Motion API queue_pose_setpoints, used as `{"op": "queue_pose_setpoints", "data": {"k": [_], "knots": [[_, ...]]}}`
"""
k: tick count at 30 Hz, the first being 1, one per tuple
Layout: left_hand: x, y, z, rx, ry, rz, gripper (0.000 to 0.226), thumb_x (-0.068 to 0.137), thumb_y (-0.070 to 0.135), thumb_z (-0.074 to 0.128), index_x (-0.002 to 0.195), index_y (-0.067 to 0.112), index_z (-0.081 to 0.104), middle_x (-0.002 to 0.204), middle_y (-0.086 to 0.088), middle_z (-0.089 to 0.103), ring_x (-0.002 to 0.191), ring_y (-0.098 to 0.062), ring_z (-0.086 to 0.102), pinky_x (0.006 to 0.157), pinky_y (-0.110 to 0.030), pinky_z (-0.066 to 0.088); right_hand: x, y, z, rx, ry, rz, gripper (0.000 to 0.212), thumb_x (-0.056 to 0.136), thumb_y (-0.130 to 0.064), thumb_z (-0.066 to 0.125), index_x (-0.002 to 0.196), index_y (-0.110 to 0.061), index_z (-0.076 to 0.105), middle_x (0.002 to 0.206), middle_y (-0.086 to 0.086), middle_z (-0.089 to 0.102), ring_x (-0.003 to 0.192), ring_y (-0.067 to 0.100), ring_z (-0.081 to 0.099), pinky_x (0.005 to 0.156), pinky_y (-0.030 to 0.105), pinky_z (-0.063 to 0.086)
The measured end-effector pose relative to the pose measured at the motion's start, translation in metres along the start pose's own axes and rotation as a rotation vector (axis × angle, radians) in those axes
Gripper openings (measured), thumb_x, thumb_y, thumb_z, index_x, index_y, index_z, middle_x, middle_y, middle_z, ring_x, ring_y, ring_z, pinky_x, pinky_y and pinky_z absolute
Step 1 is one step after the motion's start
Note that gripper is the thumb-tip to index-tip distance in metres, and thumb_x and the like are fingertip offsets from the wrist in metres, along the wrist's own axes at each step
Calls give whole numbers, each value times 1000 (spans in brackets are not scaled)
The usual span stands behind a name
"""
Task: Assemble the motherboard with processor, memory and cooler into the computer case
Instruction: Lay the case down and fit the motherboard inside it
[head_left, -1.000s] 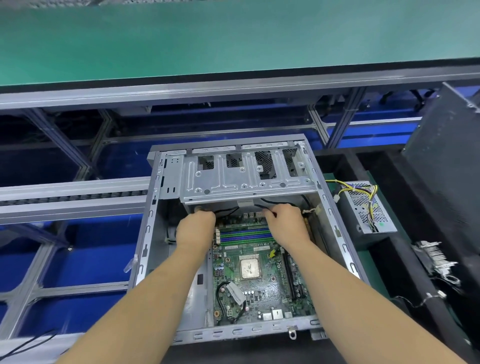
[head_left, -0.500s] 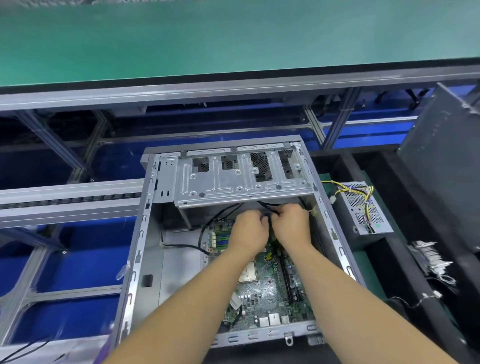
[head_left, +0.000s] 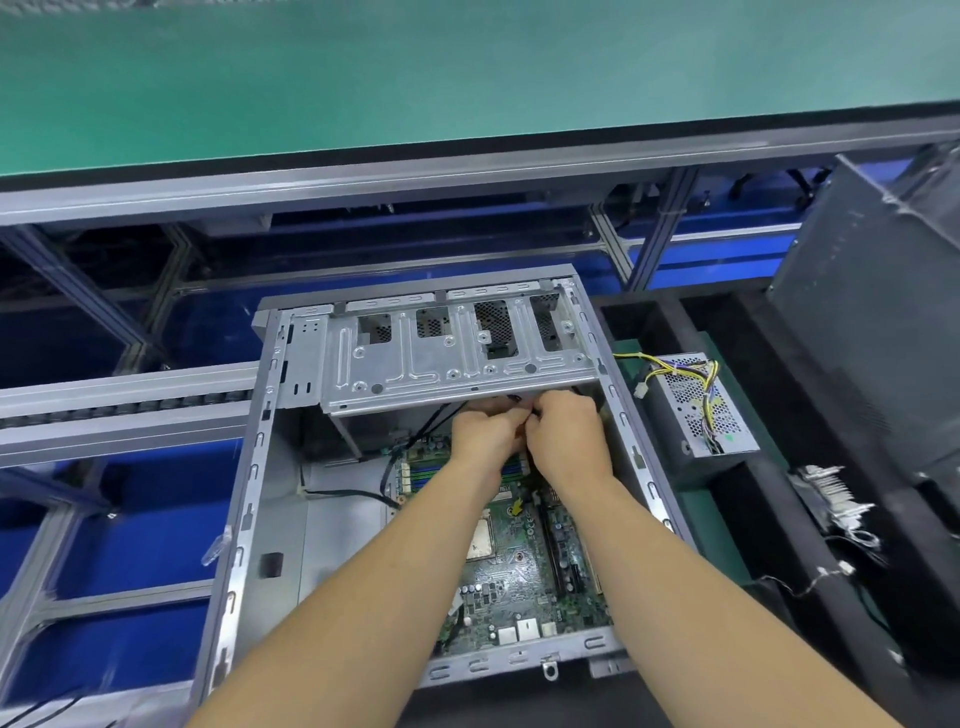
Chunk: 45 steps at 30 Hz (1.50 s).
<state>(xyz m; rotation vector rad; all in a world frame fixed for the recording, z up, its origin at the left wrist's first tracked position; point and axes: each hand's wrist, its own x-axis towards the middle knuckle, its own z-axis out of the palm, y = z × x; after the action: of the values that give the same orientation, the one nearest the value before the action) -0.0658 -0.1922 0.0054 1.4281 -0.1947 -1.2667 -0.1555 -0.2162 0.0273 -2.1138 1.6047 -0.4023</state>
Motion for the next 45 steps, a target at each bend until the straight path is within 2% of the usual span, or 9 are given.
{"op": "queue_pose_setpoints", "data": {"k": [7, 11, 16, 21, 28, 34, 39, 42, 45], "knots": [[-1, 3, 4, 43, 41, 23, 25, 82, -17, 58, 70, 4, 61, 58, -5, 66, 52, -14, 61, 48, -21, 48, 7, -18, -40, -133, -177, -139, 30, 91, -15, 54, 62, -10, 47, 66, 8, 53, 63, 27, 53, 53, 28, 38], [0, -9, 21, 244, -32, 64, 24, 87, -6, 69, 69, 7, 59, 70, -8, 64, 68, -23, 63, 74, -37, 58, 22, -7, -73, 26, 194, -215, 38, 94, -26, 52, 59, -12, 47, 59, 6, 53, 59, 27, 49, 57, 36, 42], [2, -30, 34, 556, -117, 109, 26, 89, 3, 70, 66, 9, 60, 60, -8, 59, 46, -11, 53, 54, -23, 47, 29, 20, -67, 218, 302, -58, 48, 96, -23, 53, 53, -17, 33, 52, -3, 35, 52, 12, 30, 54, 33, 25], [4, -38, 42, 633, -161, 69, 26, 87, 2, 71, 67, 10, 58, 70, -11, 59, 63, -21, 57, 69, -38, 56, 33, 25, -62, 320, 295, 15, 40, 96, -25, 51, 61, -7, 46, 60, 8, 49, 56, 13, 37, 55, 33, 31], [24, -22, 44, 336, -63, -40, 18, 91, 0, 67, 78, 11, 60, 71, -6, 63, 56, -16, 63, 57, -24, 58, 35, 28, -60, 357, 290, 56, 35, 97, -26, 49, 74, 0, 57, 69, 16, 59, 57, 13, 39, 55, 32, 33], [31, -25, 45, 804, -84, 104, 15, 97, 18, 60, 106, 12, 70, 97, -16, 72, 86, -35, 70, 83, -44, 60, 38, 31, -57, 424, 293, 74, 37, 94, -26, 49, 71, 2, 50, 60, 9, 47, 58, 15, 37, 56, 34, 33], [36, -21, 50, 907, -104, 122, 20, 98, 13, 55, 111, 10, 70, 103, -13, 71, 89, -31, 70, 73, -34, 59, 39, 33, -56, 478, 276, 92, 36, 94, -24, 50, 69, 2, 50, 59, 6, 45, 57, 15, 37, 57, 34, 35], [35, -16, 51, 1002, -136, 76, 16, 102, 14, 50, 109, 14, 64, 98, -8, 66, 68, -26, 66, 49, -29, 54, 40, 36, -58, 574, 252, 62, 23, 94, -20, 58, 76, -7, 64, 67, 10, 58, 60, 11, 47, 62, 34, 46], [35, -15, 49, 1082, -148, 151, 15, 100, 17, 55, 105, 10, 66, 101, -12, 69, 80, -32, 68, 70, -40, 61, 39, 43, -59, 618, 203, 17, 8, 93, -18, 66, 97, -22, 71, 65, 5, 56, 55, 4, 48, 62, 26, 48]]}}
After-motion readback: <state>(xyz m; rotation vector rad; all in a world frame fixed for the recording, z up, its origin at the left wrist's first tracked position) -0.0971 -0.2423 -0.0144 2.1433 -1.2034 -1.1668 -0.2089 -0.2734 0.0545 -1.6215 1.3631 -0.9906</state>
